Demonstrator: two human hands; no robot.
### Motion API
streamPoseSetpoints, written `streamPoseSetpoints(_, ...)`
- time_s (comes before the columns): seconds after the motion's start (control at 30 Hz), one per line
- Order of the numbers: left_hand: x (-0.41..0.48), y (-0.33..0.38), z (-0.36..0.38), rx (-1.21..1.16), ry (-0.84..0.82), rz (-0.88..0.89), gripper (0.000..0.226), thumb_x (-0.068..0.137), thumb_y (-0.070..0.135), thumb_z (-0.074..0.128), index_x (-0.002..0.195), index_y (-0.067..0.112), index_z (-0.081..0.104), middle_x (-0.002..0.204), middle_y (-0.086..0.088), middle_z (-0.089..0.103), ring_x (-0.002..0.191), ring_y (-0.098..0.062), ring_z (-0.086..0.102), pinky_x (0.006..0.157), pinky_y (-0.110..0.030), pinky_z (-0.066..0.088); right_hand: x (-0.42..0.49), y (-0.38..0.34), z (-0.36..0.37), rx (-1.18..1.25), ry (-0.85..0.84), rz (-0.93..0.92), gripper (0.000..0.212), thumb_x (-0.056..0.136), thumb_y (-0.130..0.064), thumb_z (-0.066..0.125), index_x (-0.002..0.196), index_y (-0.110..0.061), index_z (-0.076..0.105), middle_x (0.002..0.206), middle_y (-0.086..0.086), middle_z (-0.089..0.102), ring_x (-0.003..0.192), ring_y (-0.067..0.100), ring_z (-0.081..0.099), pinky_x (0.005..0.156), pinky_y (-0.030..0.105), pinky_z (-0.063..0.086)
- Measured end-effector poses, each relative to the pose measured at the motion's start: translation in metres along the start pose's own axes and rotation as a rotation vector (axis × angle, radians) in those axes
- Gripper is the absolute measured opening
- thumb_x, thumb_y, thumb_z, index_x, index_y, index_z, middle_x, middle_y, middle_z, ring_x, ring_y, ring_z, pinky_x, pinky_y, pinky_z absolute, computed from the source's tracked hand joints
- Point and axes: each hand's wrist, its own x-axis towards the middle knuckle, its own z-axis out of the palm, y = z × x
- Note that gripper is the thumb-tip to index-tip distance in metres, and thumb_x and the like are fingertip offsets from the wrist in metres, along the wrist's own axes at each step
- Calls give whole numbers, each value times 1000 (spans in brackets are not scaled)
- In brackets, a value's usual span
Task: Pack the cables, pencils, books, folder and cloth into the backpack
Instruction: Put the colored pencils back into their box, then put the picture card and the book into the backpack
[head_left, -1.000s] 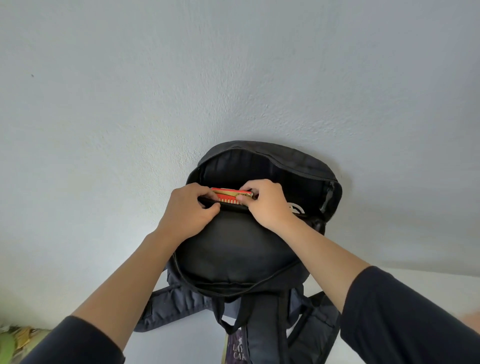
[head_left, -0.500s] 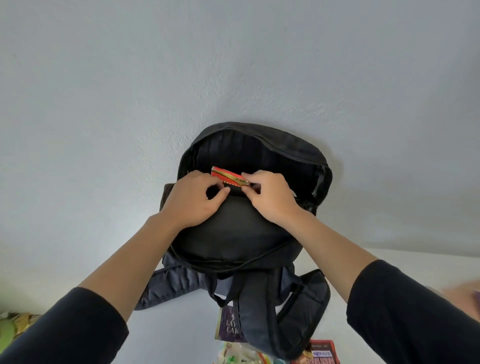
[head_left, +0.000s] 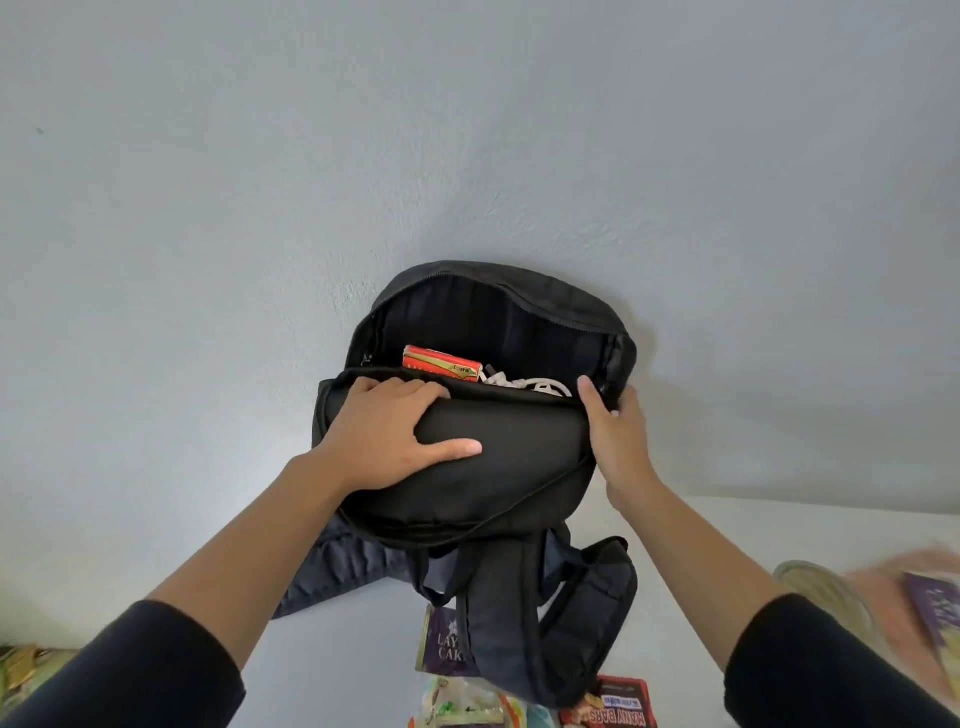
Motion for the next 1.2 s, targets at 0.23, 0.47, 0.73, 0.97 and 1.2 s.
streamPoseSetpoints(0.23, 5, 13, 7, -39, 124, -77, 84, 71, 93, 31, 117, 30, 63, 113, 11, 69, 108, -14, 60, 100, -40, 32, 20, -20, 12, 165, 13, -2, 24, 111, -30, 36, 110, -27, 59, 121, 2, 66, 111, 19, 61, 102, 39, 51)
streamPoseSetpoints(0.47, 19, 39, 6, -150, 286, -159, 62, 80, 74, 65, 118, 24, 68, 120, 1, 71, 119, -22, 59, 97, -41, 31, 49, -52, 12, 75, -14, -186, 26, 108, -25, 44, 86, -14, 54, 87, 5, 54, 84, 18, 50, 77, 32, 40)
streamPoseSetpoints(0.73, -1, 39, 3, -392, 326, -36, 54, 82, 65, 68, 121, 29, 62, 125, 11, 62, 121, -15, 53, 108, -45, 41, 4, -42, -17, -28, -71, -161, 32, 100, -41, 59, 127, -26, 51, 113, -3, 62, 106, 15, 63, 92, 34, 52)
streamPoseSetpoints(0.97, -84, 75, -21, -536, 458, 102, 14, 94, 10, 70, 108, 11, 69, 109, 3, 64, 105, -13, 60, 95, -28, 49, -103, -20, -41, -137, -12, -468, 13, 97, -17, 65, 103, -21, 54, 97, -4, 59, 81, 20, 59, 73, 22, 47)
streamPoseSetpoints(1.2, -176, 105, 11, -792, 310, 16, 10, 95, 3, 68, 100, 11, 70, 96, 2, 69, 87, -16, 67, 78, -24, 54, -191, 10, -57, -269, -568, -500, 8, 96, -6, 67, 91, -9, 62, 61, 1, 63, 47, 15, 54, 49, 27, 44)
